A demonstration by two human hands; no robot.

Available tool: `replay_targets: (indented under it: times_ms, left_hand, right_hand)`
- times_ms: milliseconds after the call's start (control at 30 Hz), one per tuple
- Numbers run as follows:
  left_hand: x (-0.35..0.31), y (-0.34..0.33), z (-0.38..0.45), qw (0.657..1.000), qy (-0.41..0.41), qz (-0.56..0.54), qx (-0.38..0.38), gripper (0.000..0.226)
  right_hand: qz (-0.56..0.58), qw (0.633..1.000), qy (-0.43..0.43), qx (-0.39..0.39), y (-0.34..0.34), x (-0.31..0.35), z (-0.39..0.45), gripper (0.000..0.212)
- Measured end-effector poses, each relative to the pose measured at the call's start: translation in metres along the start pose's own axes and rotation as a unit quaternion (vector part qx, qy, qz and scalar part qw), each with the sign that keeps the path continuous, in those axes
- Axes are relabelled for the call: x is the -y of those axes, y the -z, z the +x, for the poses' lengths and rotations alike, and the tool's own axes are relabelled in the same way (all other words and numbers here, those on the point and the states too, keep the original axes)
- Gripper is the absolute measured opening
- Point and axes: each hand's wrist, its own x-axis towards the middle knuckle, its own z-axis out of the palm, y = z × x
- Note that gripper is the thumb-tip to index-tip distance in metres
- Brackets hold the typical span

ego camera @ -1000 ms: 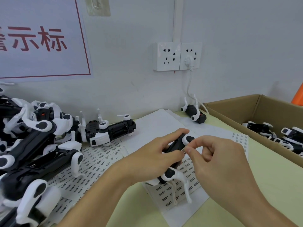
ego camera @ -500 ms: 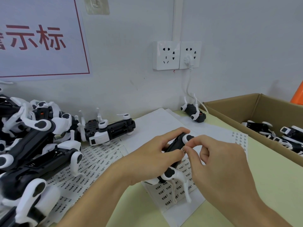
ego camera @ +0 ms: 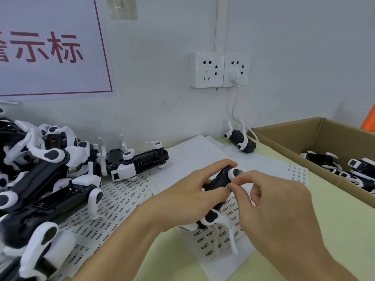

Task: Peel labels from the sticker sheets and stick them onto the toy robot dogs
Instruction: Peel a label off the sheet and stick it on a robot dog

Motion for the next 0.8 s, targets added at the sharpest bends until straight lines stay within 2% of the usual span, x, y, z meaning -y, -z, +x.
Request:
replay_targets:
  times_ms: [300,500,667,800]
  left_hand:
    - [-0.003,-0.002,-0.001,1.000,0.009,0.007,-0.005,0.042]
    - [-0.005,-0.002,-0.001,1.000,0.010,0.004,-0.001,0.044]
    - [-0.004,-0.001,-0.001,1.000,0.012,0.001,-0.003,0.044]
    - [-0.002,-0.001,0.000,1.000,0.018,-0.020,-0.003,0.048]
  right_hand:
    - [-0.002,1.000,-0.001,0.001,-0.001,-0.005,0.000,0.025]
    - [0.005,0.999,-0.048,-0.010,0.000,-0.012,0.003,0.026]
    - [0.006,0.999,-0.030,-0.008,0.000,-0.017,0.003,0.029]
    - [0.066,0.998,0.021,-0.003,0.007,-0.021,0.006,0.021]
